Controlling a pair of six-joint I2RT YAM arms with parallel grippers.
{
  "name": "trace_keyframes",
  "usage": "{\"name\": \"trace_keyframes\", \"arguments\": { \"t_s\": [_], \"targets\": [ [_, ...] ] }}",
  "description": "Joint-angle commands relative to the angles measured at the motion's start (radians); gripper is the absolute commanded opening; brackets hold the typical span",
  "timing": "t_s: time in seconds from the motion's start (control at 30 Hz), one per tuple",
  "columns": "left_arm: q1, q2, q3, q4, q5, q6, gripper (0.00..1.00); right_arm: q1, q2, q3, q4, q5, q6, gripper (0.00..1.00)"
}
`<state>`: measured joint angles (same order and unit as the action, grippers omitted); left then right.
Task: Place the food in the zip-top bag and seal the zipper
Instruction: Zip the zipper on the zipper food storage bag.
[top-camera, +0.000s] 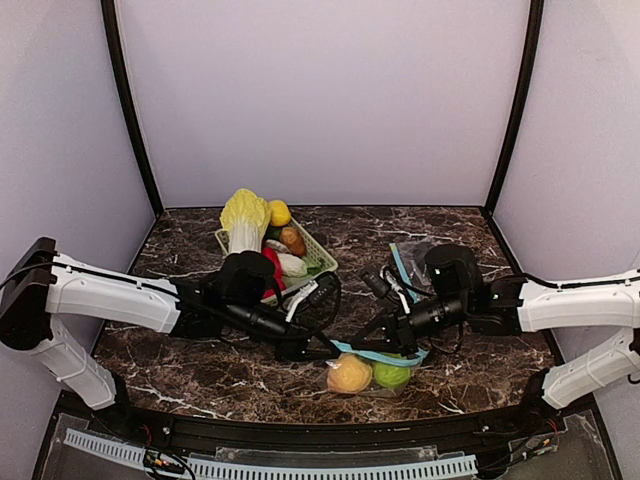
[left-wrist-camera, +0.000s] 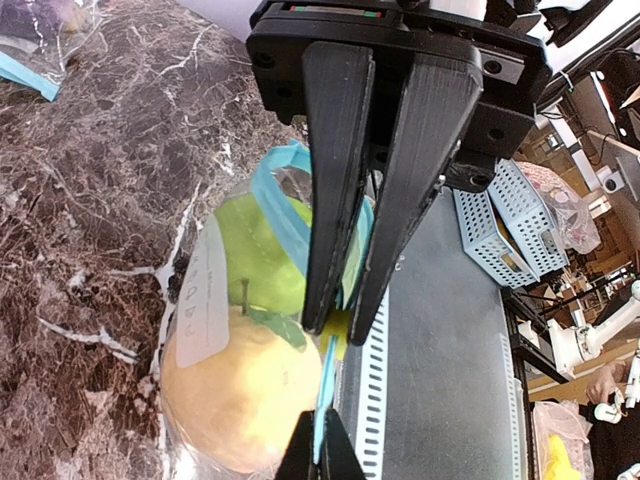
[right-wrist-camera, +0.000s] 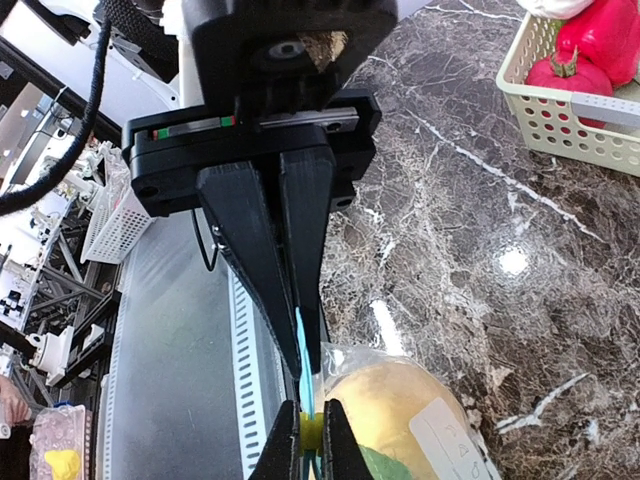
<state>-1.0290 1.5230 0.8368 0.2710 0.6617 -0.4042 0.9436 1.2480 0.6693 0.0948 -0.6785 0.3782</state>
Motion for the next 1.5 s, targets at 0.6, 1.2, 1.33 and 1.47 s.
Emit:
{"name": "trace_keyframes", "arguments": {
  "t_s": [0.6, 1.2, 1.33, 1.47],
  "targets": [
    [0.128, -0.176, -0.063, -0.221, -0.250, -0.004, 0.01, -0.040, -0.102, -0.029, -0.186, 0.170, -0.005, 0.00],
    [0.172, -0.216, -0.079, -0.330, -0.354, -0.003, 0.01, -0.081, -0.115, -0.013, -0.272, 0.220, -0.001, 0.00],
    [0.176, -0.224, -0.079, -0.349, -0.373, 0.000, 0.01, -0.086, -0.122, -0.014, -0.285, 0.224, -0.002, 0.00],
    [0.178, -0.228, -0.081, -0.353, -0.379, 0.003, 0.01, -0.089, -0.124, -0.013, -0.292, 0.227, -0.002, 0.00]
  ]
}}
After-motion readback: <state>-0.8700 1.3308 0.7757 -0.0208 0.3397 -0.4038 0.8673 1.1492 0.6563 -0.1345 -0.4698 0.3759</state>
